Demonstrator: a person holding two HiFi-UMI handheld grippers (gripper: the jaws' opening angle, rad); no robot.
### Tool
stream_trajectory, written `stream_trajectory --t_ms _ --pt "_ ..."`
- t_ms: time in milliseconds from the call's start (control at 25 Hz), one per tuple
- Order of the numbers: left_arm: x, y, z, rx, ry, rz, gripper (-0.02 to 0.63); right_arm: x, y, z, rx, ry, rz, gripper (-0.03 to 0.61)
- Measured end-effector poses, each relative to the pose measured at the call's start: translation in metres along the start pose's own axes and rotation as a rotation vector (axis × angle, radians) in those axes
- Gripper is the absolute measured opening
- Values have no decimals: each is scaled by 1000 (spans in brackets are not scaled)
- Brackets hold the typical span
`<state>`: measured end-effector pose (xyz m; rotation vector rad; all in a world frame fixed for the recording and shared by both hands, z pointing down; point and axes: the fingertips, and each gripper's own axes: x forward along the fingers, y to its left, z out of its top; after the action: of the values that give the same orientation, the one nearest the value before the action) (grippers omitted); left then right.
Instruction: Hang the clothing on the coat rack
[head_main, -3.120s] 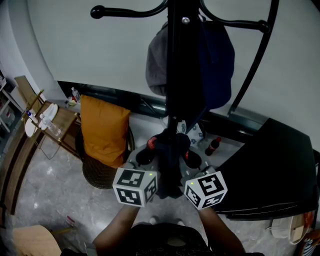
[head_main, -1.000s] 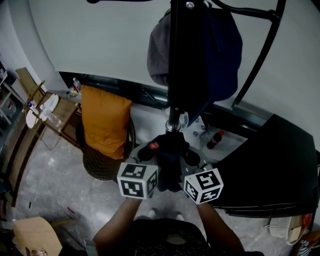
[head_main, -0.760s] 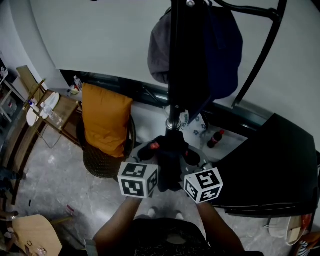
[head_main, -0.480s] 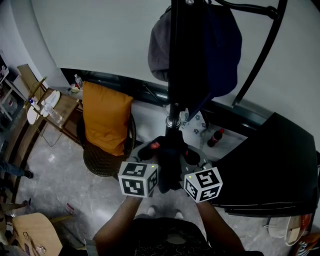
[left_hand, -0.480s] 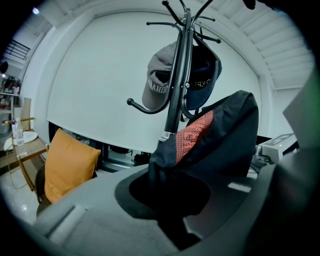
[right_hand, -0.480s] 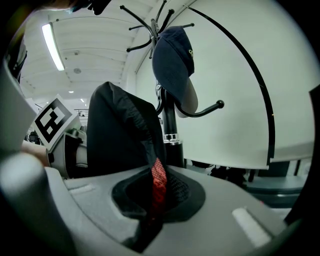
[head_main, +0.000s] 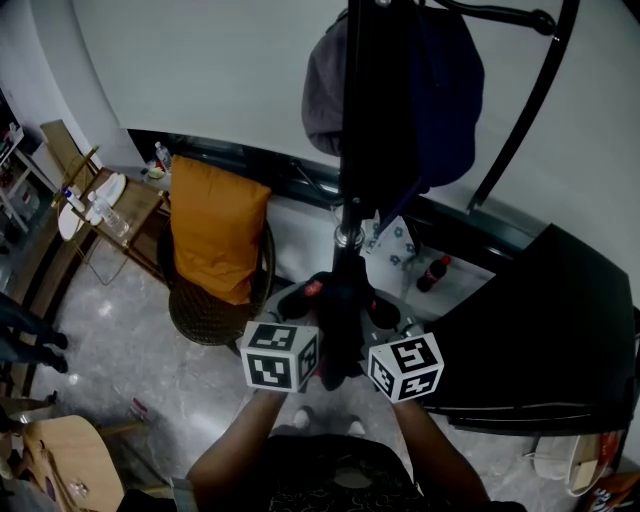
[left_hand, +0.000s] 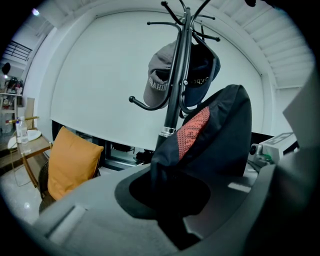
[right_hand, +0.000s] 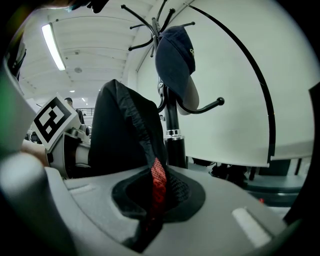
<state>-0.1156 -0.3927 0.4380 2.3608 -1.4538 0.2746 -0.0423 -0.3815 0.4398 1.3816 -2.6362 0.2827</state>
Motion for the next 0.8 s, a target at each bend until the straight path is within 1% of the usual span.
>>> stream_trajectory --t_ms 800 --pt "-11 -11 -16 -5 23 36 34 -12 12 -13 2 26 44 17"
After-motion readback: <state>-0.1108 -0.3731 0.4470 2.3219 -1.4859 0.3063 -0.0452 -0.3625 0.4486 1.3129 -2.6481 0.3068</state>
